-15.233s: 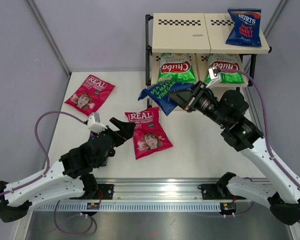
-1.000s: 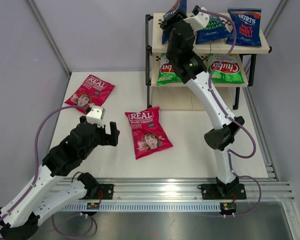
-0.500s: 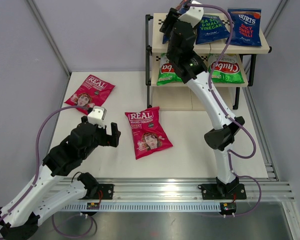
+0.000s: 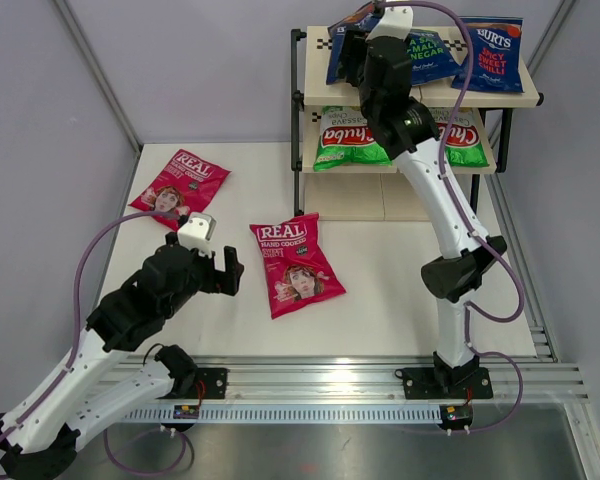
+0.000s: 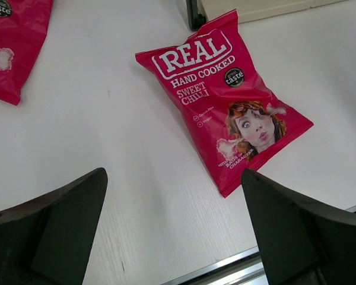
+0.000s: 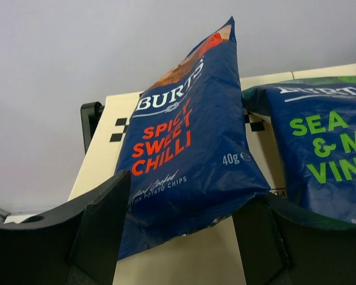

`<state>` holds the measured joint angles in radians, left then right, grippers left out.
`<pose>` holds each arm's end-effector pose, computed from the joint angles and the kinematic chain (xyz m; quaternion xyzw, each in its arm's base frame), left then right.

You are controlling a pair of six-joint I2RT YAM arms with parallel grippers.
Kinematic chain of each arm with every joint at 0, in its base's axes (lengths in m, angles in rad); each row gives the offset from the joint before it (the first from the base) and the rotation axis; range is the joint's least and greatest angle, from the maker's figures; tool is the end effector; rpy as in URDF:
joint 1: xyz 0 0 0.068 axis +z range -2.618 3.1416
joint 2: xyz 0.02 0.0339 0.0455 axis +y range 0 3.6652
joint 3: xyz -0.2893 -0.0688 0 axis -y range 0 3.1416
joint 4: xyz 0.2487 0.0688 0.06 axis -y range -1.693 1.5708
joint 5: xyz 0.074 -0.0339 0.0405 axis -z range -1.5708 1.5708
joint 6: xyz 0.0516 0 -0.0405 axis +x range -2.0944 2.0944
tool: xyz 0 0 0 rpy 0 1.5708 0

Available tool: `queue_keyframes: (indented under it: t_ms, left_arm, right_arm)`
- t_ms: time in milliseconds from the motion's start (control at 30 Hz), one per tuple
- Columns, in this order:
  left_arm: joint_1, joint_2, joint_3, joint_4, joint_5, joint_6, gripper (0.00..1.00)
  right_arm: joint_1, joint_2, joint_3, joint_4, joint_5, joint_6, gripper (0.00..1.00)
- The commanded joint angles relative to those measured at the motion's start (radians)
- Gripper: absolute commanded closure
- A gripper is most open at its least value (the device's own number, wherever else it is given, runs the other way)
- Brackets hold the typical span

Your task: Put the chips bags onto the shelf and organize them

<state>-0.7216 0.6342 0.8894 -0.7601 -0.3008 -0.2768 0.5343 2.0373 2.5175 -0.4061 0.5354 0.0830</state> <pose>0.1005 -0.0680 0.3461 0.1136 0.8474 -0.1272 0.5028 0.4102 0.2121 0.5488 0.0421 0.6829 0.0432 0.7280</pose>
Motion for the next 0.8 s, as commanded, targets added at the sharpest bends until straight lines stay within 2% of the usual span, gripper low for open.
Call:
queue_keyframes:
  t_ms: [0,100,300,367,533,767]
  left_arm:
    - [0.004,0.009,-0.001,0.047,0.026,0.021,0.01]
    - [0.004,0.010,-0.003,0.047,0.029,0.021,0.01]
    - [0.004,0.013,-0.003,0.048,0.037,0.022,0.01]
    - [0.004,0.012,-0.004,0.048,0.037,0.022,0.01]
    - [0.004,0.009,-0.004,0.050,0.043,0.022,0.01]
    - [0.004,0.012,-0.006,0.053,0.063,0.025,0.01]
  right_arm:
    - [-0.014,-0.059,0.023,-0.029,-0.159,-0.003,0.26]
    - [-0.017,-0.031,0.093,-0.083,-0.179,0.012,0.25]
    - [-0.019,-0.077,-0.005,-0.010,-0.144,0.139,0.23]
    - [-0.019,-0.071,0.009,-0.017,-0.156,0.168,0.23]
    - [-0.019,-0.019,0.148,-0.161,-0.164,0.283,0.24]
    - [-0.063,-0.042,0.138,-0.279,-0.271,0.506,0.29]
